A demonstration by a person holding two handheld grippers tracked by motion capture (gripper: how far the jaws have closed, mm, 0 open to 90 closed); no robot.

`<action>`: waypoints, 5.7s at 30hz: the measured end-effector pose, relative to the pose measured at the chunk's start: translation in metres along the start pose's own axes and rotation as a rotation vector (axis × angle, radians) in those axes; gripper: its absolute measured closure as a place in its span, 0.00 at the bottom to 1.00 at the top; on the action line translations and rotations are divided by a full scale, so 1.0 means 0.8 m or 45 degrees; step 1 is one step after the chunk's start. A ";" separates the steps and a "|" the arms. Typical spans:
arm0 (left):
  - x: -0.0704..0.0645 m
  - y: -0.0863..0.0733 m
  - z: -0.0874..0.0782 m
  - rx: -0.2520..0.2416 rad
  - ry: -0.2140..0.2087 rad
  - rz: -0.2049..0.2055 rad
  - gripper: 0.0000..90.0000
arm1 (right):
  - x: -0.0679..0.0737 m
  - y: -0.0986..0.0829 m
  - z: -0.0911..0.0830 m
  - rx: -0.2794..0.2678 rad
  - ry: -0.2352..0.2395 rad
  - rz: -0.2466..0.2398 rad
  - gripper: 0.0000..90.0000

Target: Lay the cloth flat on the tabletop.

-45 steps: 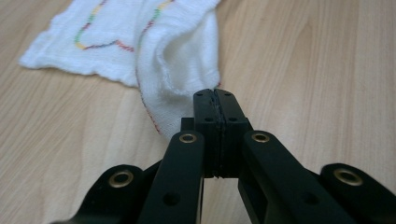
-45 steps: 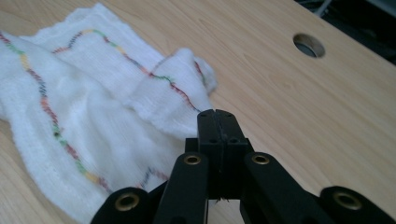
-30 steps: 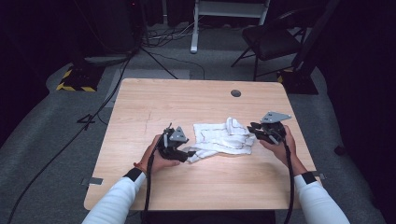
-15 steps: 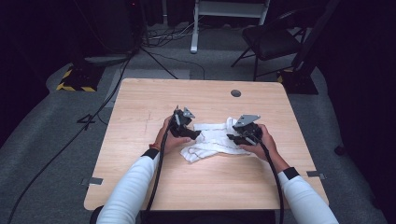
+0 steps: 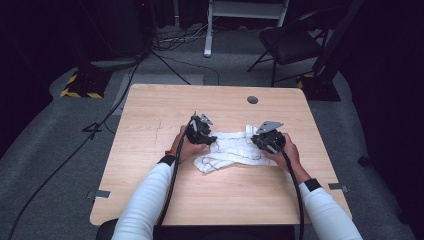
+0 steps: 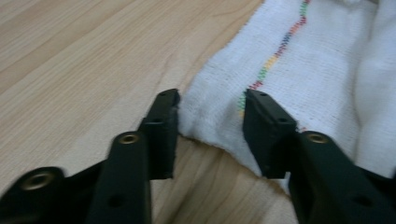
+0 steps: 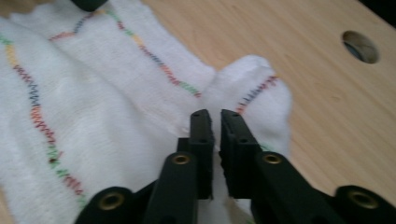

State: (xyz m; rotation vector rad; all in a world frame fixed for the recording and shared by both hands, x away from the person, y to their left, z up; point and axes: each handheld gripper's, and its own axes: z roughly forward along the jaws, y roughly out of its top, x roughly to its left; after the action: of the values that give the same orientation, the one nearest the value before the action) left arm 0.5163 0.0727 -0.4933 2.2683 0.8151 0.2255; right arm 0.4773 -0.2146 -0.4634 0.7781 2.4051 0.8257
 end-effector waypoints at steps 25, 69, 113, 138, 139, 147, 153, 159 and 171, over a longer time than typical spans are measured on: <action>-0.011 -0.009 -0.025 -0.054 -0.030 0.087 0.94 | -0.005 0.001 0.030 0.067 0.008 0.060 0.92; -0.072 0.015 -0.243 -0.483 0.112 0.361 0.95 | -0.031 0.026 -0.188 -0.559 0.037 0.186 0.99; 0.044 0.021 -0.087 -0.184 0.272 0.061 0.95 | -0.096 0.037 -0.018 -0.217 -0.018 0.358 0.99; -0.020 -0.041 -0.094 -0.089 0.152 0.134 0.28 | -0.045 -0.037 -0.039 -0.127 0.197 0.215 0.59; -0.028 -0.046 -0.093 -0.065 0.137 0.152 0.28 | -0.039 -0.044 -0.041 -0.110 0.205 0.194 0.59; -0.059 -0.084 -0.085 0.047 -0.003 0.158 0.32 | 0.001 -0.072 -0.049 -0.024 0.262 0.052 0.66; -0.062 -0.095 -0.087 0.064 -0.021 0.144 0.45 | 0.020 -0.089 -0.052 0.035 0.287 0.005 0.68; -0.071 -0.098 -0.088 0.065 -0.063 0.133 0.49 | 0.023 -0.103 -0.066 0.049 0.319 0.048 0.68; -0.095 -0.104 -0.099 0.064 -0.079 0.175 0.37 | 0.031 -0.129 -0.095 0.052 0.270 0.068 0.52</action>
State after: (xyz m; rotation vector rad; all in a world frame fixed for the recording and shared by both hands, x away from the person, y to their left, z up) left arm 0.3860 0.1165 -0.4857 2.3691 0.6396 0.1982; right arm 0.3779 -0.2964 -0.4850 0.8094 2.6046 0.9237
